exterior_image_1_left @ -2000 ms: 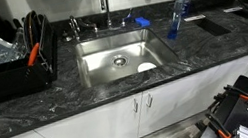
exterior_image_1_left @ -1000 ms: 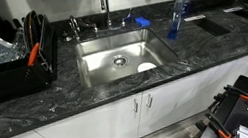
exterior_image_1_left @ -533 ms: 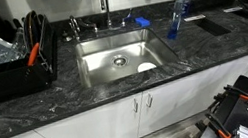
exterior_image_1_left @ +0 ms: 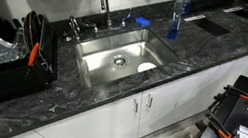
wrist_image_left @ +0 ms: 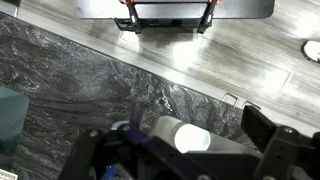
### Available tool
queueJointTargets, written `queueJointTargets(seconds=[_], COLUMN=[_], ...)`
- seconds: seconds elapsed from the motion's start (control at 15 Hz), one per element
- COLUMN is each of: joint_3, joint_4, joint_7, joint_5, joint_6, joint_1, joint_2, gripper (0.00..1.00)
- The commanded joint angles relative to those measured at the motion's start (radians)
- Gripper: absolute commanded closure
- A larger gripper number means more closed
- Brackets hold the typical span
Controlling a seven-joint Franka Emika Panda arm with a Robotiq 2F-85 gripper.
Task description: Move the bottle from the base top and put it in the sink
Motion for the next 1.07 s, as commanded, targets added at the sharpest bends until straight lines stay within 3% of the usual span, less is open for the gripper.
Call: queueJointTargets(seconds=[0.0, 0.2, 0.6, 1.0], joint_3=[0.001, 0.005, 0.053, 0.076], joint_4=[0.002, 0.010, 0.004, 0.023], joint_7=[0.000, 0.026, 0.368, 0.610], joint_5=[0.000, 0.000, 0.007, -0.033], joint_6=[-0.003, -0.001, 0.180, 0.339], joint_1=[-0.001, -0.008, -0.051, -0.088], joint_2=[0.001, 0.011, 0.092, 0.205], gripper=[0.00, 0.00, 0.00, 0.00])
